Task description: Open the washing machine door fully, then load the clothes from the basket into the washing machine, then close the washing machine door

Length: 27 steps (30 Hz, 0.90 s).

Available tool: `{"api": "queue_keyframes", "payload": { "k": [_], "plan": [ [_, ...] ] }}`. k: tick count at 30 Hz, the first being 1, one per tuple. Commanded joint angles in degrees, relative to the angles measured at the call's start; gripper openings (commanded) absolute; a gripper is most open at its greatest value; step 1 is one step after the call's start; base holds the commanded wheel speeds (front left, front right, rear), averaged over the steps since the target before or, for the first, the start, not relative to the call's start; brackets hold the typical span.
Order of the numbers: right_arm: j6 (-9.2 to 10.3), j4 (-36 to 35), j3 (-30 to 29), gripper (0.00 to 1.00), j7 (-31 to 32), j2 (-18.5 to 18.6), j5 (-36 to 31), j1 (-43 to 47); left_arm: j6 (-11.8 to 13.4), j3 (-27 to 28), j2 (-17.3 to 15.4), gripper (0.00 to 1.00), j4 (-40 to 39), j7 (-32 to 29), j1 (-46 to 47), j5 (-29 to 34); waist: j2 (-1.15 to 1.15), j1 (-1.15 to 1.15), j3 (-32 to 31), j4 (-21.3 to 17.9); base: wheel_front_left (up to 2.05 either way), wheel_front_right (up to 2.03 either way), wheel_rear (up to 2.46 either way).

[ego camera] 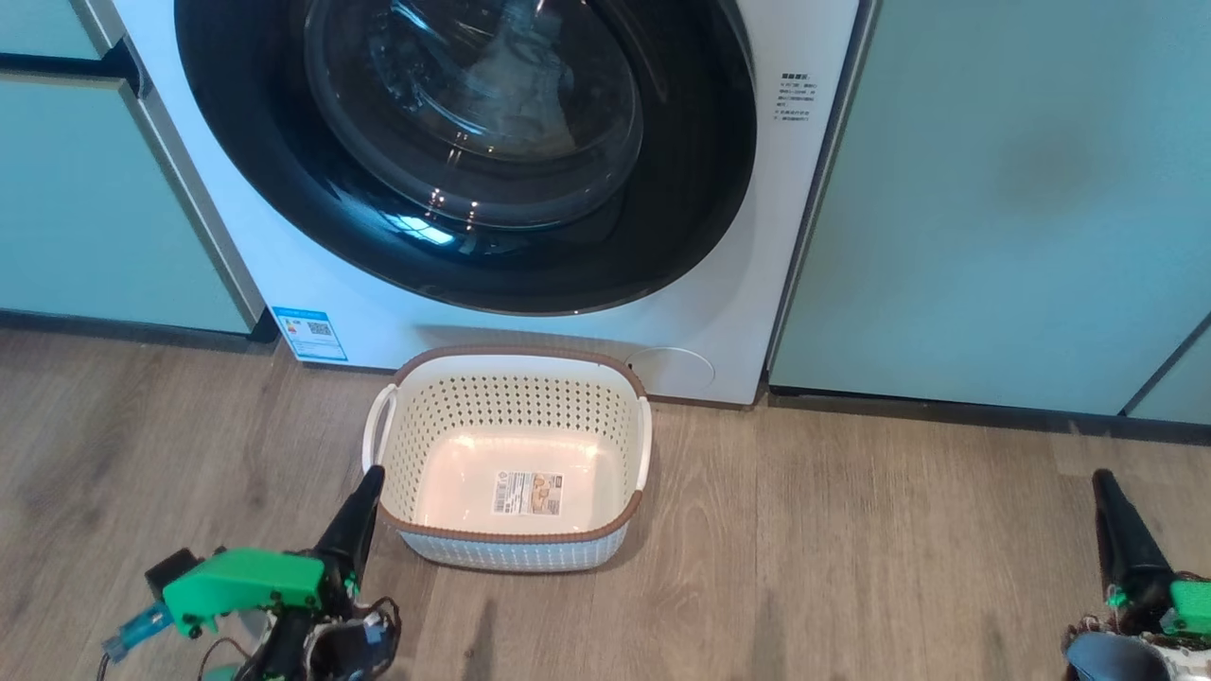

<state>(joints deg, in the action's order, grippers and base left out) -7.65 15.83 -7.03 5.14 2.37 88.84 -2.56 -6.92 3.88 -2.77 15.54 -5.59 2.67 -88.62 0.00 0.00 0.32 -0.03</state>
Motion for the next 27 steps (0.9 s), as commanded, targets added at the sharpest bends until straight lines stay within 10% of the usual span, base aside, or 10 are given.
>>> {"api": "queue_keyframes", "payload": {
  "k": [1, 27],
  "plan": [
    [0.16, -1.9, 0.9, 0.0, 0.7, 0.8, 1.9, -3.5, -0.5, 2.5, -0.2, 0.0, -1.6, -0.5, 3.4, -1.9, 0.0, 0.0, -0.1, 0.0, 0.0, 0.0, 0.0],
    [0.16, -1.8, 0.7, 0.0, 1.2, 0.7, 3.5, -3.6, -0.6, 2.6, -0.1, 0.0, -1.5, -0.9, 3.5, -3.5, 0.0, 0.0, -0.1, 0.0, 0.0, 0.0, 0.0]
  ]
}}
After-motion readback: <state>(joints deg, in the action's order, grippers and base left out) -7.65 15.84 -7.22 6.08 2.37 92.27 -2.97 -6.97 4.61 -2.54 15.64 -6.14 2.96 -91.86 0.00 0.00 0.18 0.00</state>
